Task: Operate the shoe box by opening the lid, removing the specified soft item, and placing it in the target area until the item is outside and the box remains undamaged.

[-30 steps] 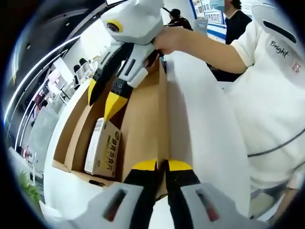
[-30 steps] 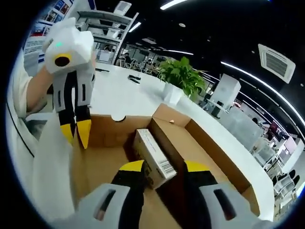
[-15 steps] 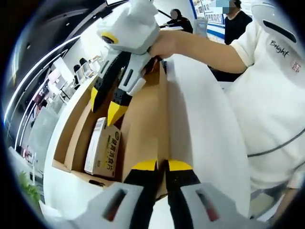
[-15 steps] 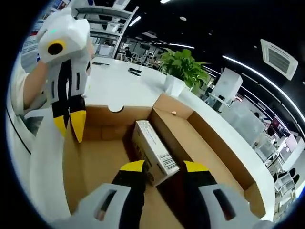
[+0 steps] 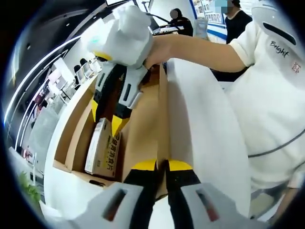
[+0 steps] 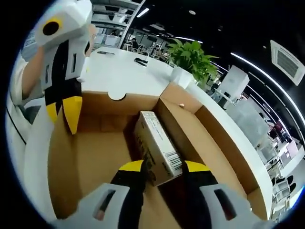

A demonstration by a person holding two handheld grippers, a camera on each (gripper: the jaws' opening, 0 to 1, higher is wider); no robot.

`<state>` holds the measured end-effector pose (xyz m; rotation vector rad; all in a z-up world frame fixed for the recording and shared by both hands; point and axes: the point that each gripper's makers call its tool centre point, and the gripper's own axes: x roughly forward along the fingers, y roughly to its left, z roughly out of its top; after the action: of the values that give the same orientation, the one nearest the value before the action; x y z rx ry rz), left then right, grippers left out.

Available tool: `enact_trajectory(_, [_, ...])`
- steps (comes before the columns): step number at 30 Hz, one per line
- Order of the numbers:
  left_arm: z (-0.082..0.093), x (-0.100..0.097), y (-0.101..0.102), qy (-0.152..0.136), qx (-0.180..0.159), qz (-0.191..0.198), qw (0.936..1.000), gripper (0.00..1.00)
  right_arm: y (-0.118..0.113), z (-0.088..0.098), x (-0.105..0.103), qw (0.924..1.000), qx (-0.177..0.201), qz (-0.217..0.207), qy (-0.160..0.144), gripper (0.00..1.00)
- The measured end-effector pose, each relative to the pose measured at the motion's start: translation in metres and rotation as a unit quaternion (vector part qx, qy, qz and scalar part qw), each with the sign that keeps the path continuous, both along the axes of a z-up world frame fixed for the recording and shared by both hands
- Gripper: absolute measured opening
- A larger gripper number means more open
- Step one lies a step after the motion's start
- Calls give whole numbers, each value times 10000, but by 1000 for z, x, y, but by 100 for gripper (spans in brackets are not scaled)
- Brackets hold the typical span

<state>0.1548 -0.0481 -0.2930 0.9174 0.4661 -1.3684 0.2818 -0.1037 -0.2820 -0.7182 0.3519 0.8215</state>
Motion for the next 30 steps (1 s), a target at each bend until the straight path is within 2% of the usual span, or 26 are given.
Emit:
enact_trajectory(8, [0,1,0,20,-4,18,10000,6,0,-1,-2,9999,66,5,94,29])
enact_trajectory(10, [0,1,0,12,-4,25,10000,6,0,-1,-3,9995,252,-37,187,28])
enact_trajectory(11, [0,1,0,10,-7,29,10000,6,1,0,-6,9983,474,-65,345,28])
enact_trajectory(13, [0,1,0,16,-11,34,10000,6,0,1,-10,9969,608,10,509,29])
enact_trajectory(16, [0,0,0,23,5,31,10000,6,-2,3,-12,9966,621,31,536,28])
enact_trajectory(20, [0,0,0,35,24,28,10000,6,-5,15,-15,9965,702,41,459,27])
enact_trajectory(23, [0,0,0,35,30,27,10000,6,-10,11,-13,9979,450,-1,465,26])
enact_trajectory(24, [0,0,0,43,25,33,10000,6,-7,8,-14,9976,407,51,555,26])
enact_trajectory(30, [0,0,0,31,20,26,10000,6,7,-6,-15,9983,139,239,519,28])
